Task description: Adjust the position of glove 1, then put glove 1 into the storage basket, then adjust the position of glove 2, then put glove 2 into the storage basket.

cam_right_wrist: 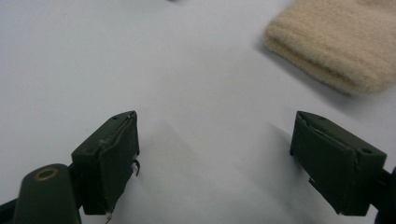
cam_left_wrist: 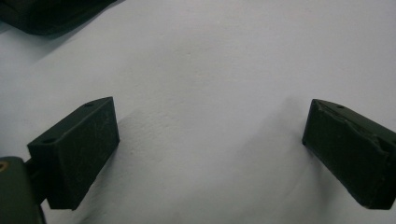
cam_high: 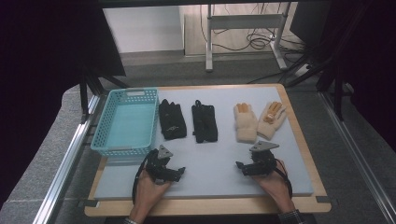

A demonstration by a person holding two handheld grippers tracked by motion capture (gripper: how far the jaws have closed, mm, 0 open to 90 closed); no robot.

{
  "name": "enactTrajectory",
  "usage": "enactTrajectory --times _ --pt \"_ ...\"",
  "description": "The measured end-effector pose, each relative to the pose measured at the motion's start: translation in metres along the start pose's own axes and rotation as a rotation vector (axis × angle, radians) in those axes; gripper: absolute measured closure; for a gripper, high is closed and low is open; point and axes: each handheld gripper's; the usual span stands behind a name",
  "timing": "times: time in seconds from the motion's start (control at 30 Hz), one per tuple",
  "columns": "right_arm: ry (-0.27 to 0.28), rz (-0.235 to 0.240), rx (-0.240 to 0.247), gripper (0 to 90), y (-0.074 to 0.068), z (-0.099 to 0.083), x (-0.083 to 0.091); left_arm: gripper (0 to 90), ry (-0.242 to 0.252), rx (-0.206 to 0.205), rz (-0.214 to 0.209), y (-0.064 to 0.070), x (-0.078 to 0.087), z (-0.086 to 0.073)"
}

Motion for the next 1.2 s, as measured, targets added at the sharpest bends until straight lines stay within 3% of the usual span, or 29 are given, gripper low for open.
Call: enactTrajectory --times 0.63,0.97,1.2 --pt "0.007 0.006 -0.008 17.2 0.001 0.0 0.001 4.0 0.0 0.001 0.0 0.0 0.0 0.0" --pt "0.031 0.037 -0.022 22.5 0.001 0.007 0.006 4.1 0.002 0.001 0.001 0.0 0.0 0.0" --pt "0.019 0.049 -0.026 22.5 0.003 0.013 0.003 4.1 0.002 0.001 0.002 0.0 0.0 0.0"
Point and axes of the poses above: each handheld gripper's, and its own axes: x roughly backward along the jaws, z roughly out of its top, y roughly to its right, and after that the axes turned 5 degrees about z, right-handed
